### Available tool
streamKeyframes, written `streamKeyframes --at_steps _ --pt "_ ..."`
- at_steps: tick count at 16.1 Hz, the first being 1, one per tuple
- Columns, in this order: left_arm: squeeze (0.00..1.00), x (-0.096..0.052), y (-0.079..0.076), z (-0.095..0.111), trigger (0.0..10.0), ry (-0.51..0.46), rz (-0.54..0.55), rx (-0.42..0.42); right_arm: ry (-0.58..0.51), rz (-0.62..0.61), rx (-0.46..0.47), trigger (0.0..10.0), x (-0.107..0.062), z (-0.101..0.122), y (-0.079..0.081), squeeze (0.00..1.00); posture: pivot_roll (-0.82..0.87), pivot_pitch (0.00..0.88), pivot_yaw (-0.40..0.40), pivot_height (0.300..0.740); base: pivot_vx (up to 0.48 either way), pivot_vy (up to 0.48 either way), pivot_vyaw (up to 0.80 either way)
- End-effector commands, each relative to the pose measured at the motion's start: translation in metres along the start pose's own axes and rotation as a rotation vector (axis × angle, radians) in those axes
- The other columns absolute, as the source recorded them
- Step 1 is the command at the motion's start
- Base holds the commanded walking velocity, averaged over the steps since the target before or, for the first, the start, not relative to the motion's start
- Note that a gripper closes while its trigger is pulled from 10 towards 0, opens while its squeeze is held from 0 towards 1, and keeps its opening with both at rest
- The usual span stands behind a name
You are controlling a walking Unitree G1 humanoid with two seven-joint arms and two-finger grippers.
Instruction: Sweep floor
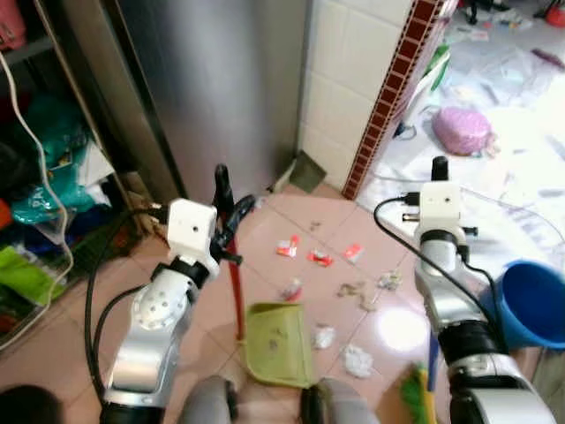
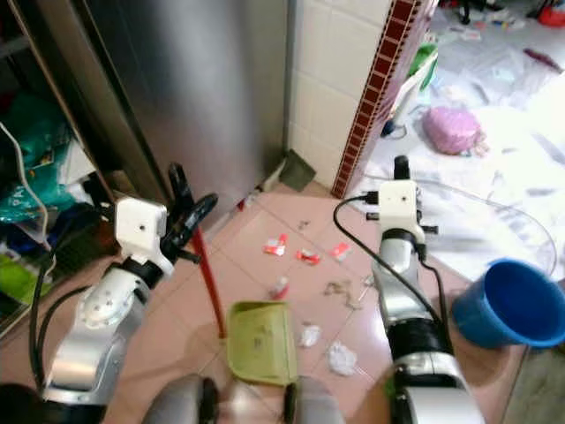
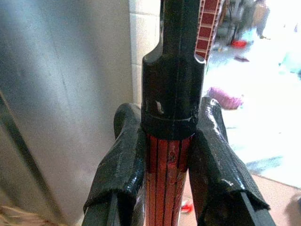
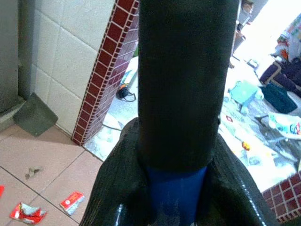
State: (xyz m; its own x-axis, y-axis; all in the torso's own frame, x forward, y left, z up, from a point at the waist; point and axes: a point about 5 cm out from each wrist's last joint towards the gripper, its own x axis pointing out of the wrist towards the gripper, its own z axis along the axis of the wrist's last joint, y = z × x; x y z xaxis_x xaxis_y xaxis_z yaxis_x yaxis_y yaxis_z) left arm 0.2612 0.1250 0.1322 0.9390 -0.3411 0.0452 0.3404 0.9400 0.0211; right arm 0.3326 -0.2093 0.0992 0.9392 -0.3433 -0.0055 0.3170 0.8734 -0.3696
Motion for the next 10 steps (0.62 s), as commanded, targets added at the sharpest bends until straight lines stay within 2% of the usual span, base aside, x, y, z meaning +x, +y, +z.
streamKeyframes --at_steps 1,4,6,7,10 --pt "0.00 -0.002 0.005 0.007 10.0 -0.037 0.027 0.023 -0.037 -0.001 -0.007 10.0 0.001 0.008 0.001 0.00 0.03 0.137 -0.053 0.740 0.000 0.000 0.00" --pt "0.00 0.000 0.009 0.009 10.0 -0.035 0.057 0.052 -0.033 -0.002 -0.005 10.0 0.001 0.008 0.001 0.00 0.04 0.134 -0.059 0.740 0.000 0.000 0.00" --pt "0.00 0.000 0.015 0.009 10.0 -0.024 0.094 0.043 -0.023 -0.003 0.004 10.0 0.002 0.007 0.001 0.00 0.04 0.134 -0.059 0.740 0.000 0.000 -0.59" --pt "0.00 0.000 0.017 0.008 10.0 -0.016 0.097 0.013 -0.020 -0.004 0.003 10.0 0.002 0.007 0.001 0.00 0.04 0.134 -0.059 0.740 0.000 0.000 -0.80" --pt "0.00 0.001 0.019 0.009 10.0 -0.017 0.097 0.017 -0.017 -0.002 0.004 10.0 0.002 0.006 0.001 0.00 0.03 0.131 -0.057 0.740 0.000 0.000 0.00"
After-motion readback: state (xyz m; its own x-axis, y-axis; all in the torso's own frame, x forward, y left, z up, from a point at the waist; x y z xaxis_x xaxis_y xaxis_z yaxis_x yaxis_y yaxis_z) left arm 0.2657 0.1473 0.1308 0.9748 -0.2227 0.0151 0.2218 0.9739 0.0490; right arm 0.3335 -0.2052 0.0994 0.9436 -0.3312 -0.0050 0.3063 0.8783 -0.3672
